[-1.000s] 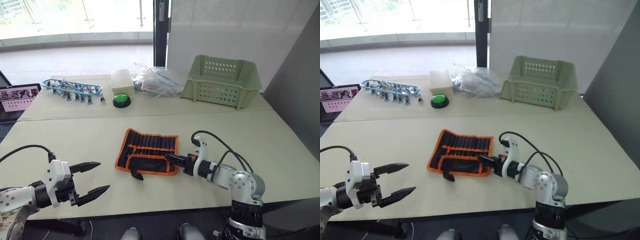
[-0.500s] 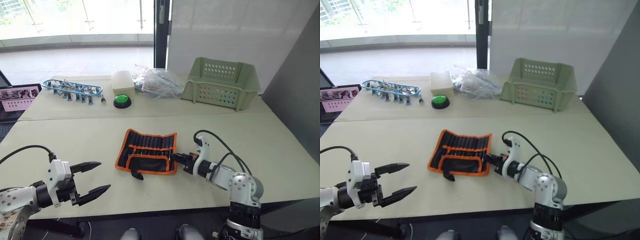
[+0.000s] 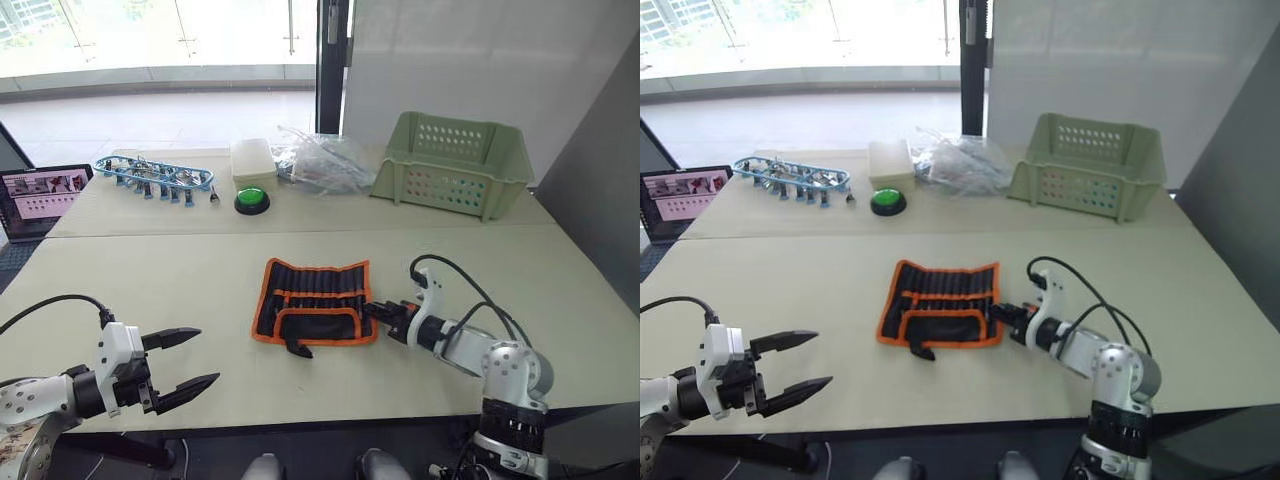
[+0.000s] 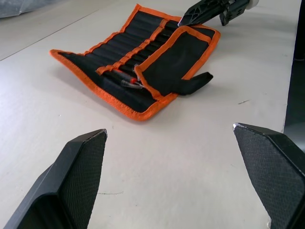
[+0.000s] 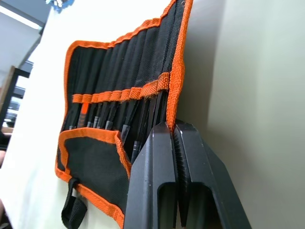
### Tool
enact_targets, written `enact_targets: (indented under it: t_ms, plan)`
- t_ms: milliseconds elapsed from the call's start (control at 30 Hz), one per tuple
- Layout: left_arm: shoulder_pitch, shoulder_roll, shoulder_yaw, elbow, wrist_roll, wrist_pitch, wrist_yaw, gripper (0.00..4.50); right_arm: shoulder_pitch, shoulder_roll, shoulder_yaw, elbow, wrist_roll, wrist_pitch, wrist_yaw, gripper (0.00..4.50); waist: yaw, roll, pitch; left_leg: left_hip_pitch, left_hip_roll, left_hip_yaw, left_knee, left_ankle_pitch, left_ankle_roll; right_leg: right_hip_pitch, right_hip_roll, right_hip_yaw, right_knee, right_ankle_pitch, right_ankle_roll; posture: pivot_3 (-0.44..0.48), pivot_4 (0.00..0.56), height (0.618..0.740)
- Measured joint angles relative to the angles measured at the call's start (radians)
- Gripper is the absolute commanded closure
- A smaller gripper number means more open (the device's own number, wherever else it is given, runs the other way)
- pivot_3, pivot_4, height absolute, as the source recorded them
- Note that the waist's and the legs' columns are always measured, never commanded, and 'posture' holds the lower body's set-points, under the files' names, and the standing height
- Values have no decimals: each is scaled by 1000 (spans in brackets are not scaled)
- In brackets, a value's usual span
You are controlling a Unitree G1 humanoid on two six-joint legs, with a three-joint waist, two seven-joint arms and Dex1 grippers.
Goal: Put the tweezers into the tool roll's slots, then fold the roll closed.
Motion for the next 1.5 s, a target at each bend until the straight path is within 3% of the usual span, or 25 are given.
enact_targets:
  t_ms: [133, 433, 1000, 1033, 1300, 1500]
  plan:
    - [-14, 0, -8, 5, 1, -5, -6, 0, -35, 14, -4, -6, 30, 47, -17, 4468, -13, 0, 0, 0, 2, 0, -3, 0, 0, -1, 2, 1, 0, 0, -1, 0, 150, 719]
    - [-18, 1, -21, 6, 1, -7, -15, 0, -123, 217, 28, -36, 33, 82, -151, 4468, -30, 1, 1, 1, 4, 0, -3, 0, 0, -2, 6, 2, 1, 0, -2, 0, 150, 719]
    - [-20, 8, -21, 6, 1, -2, -14, 0, -120, 225, 281, 68, -88, -100, -199, 4468, -30, 1, 1, 1, 4, 1, -3, 0, 0, -2, 6, 3, 1, 0, -2, 0, 150, 719]
    - [-21, 8, -21, 6, 1, -2, -14, 0, -118, 225, 287, 77, -88, -110, -197, 3856, -30, 1, 1, 2, 5, 1, -3, 0, 0, -1, 6, 3, 1, 0, -2, 0, 150, 719]
    - [-32, 9, -23, 6, 1, 10, -11, 0, -114, 226, 293, 89, -41, -143, -148, 1200, -30, 1, 1, 2, 5, 1, -3, 0, 0, -1, 6, 3, 1, 0, -2, 0, 150, 719]
    - [-35, 9, -23, 5, 1, 13, -8, 0, -121, 185, 287, 38, 10, -164, -40, 1200, -30, 1, 1, 2, 5, 1, -3, 0, 0, -1, 6, 3, 1, 0, -2, 0, 150, 719]
